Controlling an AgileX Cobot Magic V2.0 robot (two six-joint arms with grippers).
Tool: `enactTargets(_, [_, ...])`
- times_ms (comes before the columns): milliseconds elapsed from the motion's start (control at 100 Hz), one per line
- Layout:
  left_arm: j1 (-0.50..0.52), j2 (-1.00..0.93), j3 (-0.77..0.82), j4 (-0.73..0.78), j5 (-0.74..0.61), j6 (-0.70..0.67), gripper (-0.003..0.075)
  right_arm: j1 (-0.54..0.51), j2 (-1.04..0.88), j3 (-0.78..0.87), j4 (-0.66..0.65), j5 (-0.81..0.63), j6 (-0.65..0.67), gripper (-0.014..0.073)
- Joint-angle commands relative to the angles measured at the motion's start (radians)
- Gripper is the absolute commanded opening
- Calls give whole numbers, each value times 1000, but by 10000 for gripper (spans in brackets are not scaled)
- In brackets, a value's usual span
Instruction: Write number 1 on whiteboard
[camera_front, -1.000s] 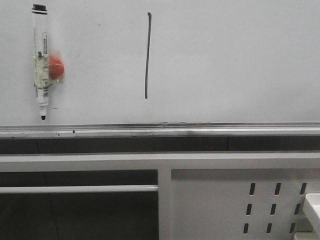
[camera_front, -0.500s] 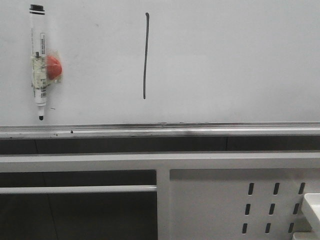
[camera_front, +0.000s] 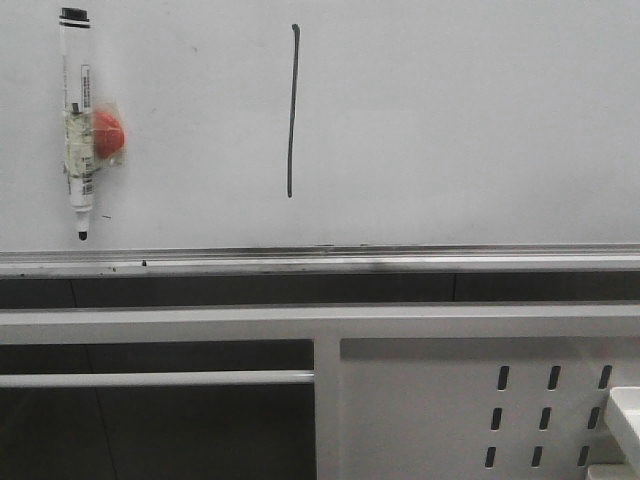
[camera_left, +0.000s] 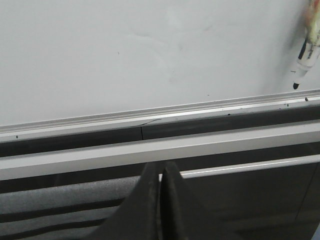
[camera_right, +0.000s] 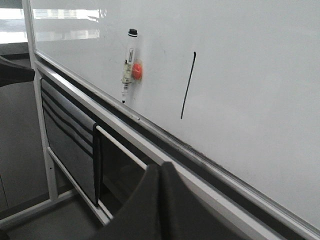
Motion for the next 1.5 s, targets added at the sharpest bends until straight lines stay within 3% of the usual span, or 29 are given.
enactTargets(0, [1, -22, 35, -12, -53, 2, -20, -6, 12, -27, 8, -68, -2, -59])
enactTargets(280, [1, -22, 35, -12, -53, 2, -20, -6, 12, -10, 5, -90, -2, -59])
enactTargets(370, [1, -22, 35, -12, -53, 2, -20, -6, 12, 29, -161, -106, 7, -59])
enactTargets(480, [1, -22, 35, -12, -53, 2, -20, -24, 10, 88, -381, -185, 263, -59])
enactTargets(620, [1, -22, 35, -12, -53, 2, -20, -85, 10, 177, -472, -261, 456, -59])
enactTargets(830, [1, -22, 35, -12, -53, 2, -20, -269, 8, 193, -470, -152, 500, -59])
enactTargets(1080, [1, -22, 35, -12, -53, 2, -20, -632, -75, 193, -463, -35, 500, -59])
enactTargets(1230, [1, -22, 35, -13, -53, 2, -20, -795, -77, 193, -435, 23, 500, -59])
enactTargets(1490, [1, -22, 35, -14, -53, 2, -20, -834, -77, 193, -433, 38, 492, -59])
